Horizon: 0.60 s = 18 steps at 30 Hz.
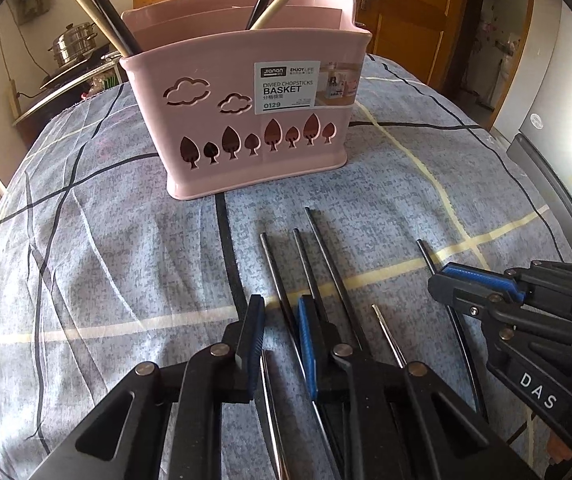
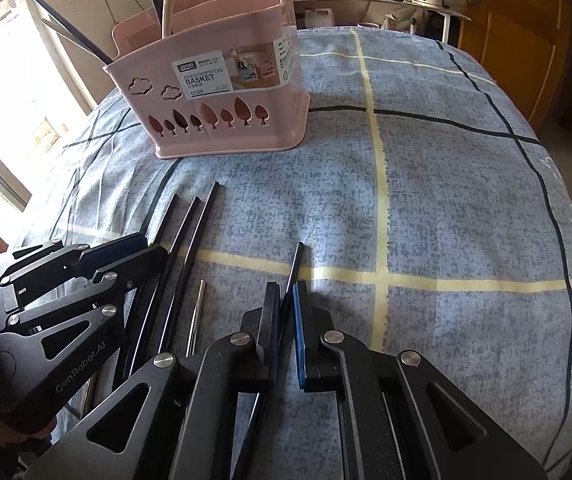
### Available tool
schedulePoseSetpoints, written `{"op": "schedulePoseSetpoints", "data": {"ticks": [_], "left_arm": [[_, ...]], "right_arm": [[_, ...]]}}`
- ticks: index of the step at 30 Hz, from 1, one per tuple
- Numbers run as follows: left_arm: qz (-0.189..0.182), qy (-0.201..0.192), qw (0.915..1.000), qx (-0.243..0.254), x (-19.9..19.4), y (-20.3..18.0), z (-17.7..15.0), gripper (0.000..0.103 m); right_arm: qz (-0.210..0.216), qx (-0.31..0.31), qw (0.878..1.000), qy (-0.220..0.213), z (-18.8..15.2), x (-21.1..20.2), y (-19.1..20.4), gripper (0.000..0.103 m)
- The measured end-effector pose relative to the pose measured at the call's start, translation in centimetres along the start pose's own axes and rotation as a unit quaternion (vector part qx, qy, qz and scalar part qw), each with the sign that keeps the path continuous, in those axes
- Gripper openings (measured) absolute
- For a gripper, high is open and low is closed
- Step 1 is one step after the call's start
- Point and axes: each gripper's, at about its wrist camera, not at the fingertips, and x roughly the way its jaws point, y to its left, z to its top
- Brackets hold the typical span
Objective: Organize utensils
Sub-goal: 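Close the left tool on a black chopstick while the right tool grasps another black chopstick, then lift the black chopsticks and carry both tools over the pink basket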
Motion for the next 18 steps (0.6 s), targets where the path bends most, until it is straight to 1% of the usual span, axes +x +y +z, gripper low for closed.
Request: {"op": "schedulePoseSetpoints", "data": {"ticks": [5,10,11,12,18], "left_arm": [[-0.01,0.0,0.9999,-0.004,-0.2,0.5,-0.4,0.017],[-0.008,-0.003,1.0,0.003,-0.2,0.6,-0.4,0.017],[-0.008,-0.004,1.0,0.003,-0.2,0.6,-0.4,0.016],[-0.007,-0.004,1.0,0.002,-0.2,0.6,-0.4,0.011],[-0.027,0.003,0.9995,-0.018,-0.4,1.2,0.1,0.004]], "right_arm": [[0.0,0.003,1.0,0.006,-0.6,-0.4,-0.1,0.006],[-0.005,-0.004,1.0,0.003,-0.9,-0.5,0.2,0.006],[-0.004,-0.004,1.0,0.003,-0.9,-0.5,0.2,0.006],[-0.003,-0.003,1.0,0.002,-0.9,-0.5,0.1,0.006],[0.012,0.009,1.0,-0.005,-0.5,-0.8,-0.4,0.005]]}}
